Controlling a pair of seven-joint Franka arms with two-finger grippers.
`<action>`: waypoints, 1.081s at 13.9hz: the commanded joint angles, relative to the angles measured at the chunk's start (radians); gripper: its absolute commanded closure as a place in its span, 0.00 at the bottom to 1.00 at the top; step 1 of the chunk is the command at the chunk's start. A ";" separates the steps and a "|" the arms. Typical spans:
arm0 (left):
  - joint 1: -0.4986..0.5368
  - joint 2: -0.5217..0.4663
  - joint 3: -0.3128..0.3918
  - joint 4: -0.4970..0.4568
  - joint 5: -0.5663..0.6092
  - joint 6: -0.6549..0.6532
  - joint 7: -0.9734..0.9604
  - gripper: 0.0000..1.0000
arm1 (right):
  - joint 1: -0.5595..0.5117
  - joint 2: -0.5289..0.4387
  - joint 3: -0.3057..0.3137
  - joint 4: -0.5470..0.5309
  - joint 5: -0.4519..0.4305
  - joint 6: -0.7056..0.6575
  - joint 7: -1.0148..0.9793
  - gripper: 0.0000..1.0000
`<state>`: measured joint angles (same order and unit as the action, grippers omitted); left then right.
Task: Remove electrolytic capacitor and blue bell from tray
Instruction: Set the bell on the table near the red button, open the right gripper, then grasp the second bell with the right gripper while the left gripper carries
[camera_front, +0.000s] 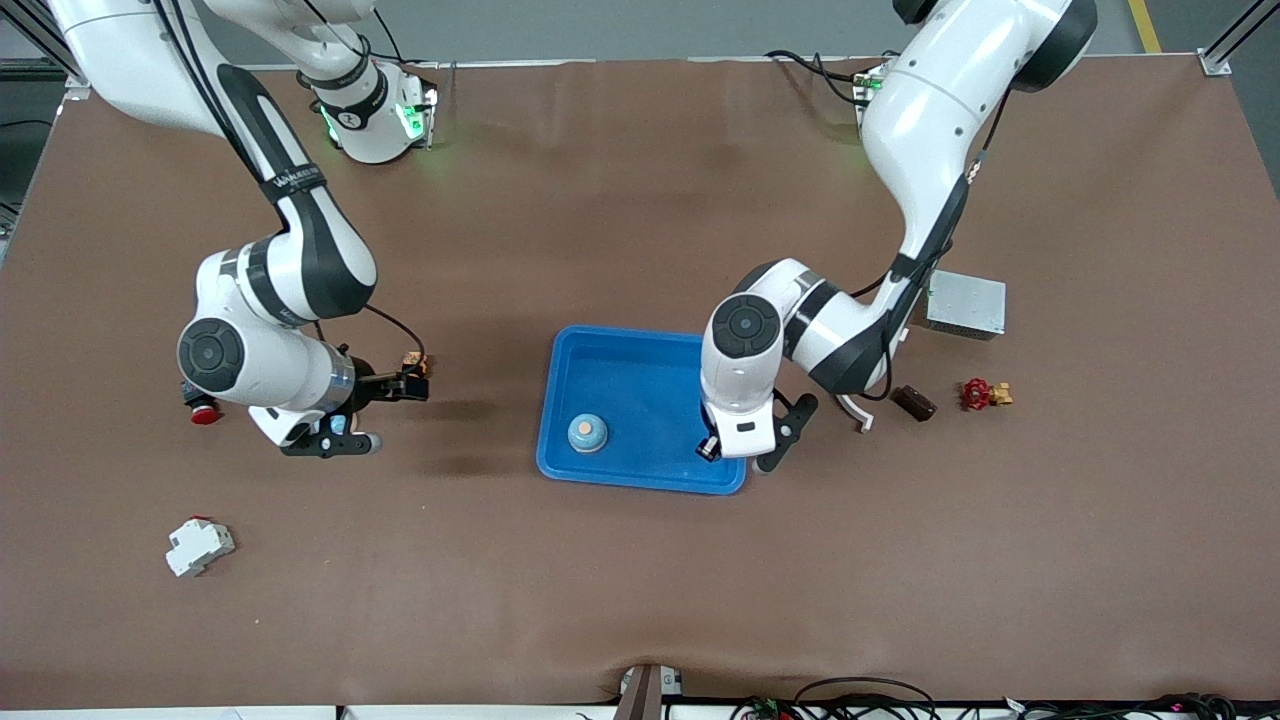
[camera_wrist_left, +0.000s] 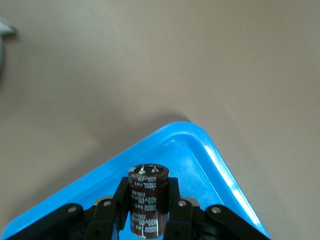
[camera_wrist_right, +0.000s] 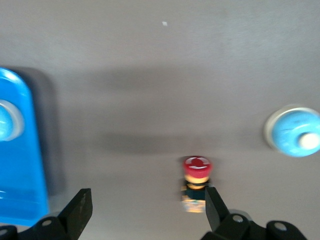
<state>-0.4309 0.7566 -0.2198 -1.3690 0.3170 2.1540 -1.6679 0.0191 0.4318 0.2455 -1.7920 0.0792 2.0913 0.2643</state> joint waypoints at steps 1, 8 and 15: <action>0.012 -0.095 0.002 -0.021 0.013 -0.109 0.095 1.00 | 0.080 0.018 0.000 0.060 0.017 -0.007 0.181 0.00; 0.139 -0.218 -0.010 -0.044 -0.053 -0.198 0.197 1.00 | 0.245 0.194 -0.005 0.275 0.001 0.003 0.528 0.00; 0.274 -0.359 -0.010 -0.183 -0.150 -0.221 0.424 1.00 | 0.329 0.334 -0.025 0.410 -0.012 0.071 0.645 0.00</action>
<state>-0.2014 0.4927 -0.2218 -1.4469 0.1983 1.9363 -1.3135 0.3140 0.7122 0.2329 -1.4460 0.0814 2.1405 0.8530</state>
